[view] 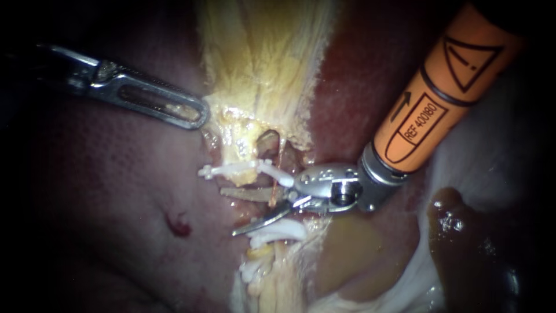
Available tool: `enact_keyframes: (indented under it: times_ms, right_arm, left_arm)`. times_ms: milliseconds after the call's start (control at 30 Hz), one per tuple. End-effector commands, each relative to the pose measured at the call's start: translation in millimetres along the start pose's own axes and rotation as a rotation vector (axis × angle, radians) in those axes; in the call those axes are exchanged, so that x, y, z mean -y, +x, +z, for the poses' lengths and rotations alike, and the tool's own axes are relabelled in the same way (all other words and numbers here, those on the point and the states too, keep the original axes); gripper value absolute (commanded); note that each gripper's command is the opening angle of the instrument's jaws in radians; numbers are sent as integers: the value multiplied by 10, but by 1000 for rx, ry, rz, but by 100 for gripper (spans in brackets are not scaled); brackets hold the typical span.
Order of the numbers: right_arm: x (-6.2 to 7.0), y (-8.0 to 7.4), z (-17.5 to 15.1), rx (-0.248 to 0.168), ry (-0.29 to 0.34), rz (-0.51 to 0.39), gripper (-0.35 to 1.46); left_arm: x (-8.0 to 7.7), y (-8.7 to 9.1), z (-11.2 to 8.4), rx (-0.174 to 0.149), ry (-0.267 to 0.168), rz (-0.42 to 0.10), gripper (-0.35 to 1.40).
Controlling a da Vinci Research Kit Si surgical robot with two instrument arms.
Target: Go to the cutting position right tube
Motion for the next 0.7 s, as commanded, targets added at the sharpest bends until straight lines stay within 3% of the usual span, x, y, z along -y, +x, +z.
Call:
enact_keyframes:
  times_ms: [33, 333, 700]
  right_arm:
    - [3, 1, 1, 2, 3, -2, 135]
    - [28, 22, 4, -11, 23, 0, 133]
    - [29, 26, 0, -15, 27, 2, 133]
  left_arm:
    - [0, 0, 0, 0, 1, 1, -35]
    - [-1, 0, -1, -1, 2, 1, -35]
    - [-1, 1, -2, -1, 2, 1, -35]
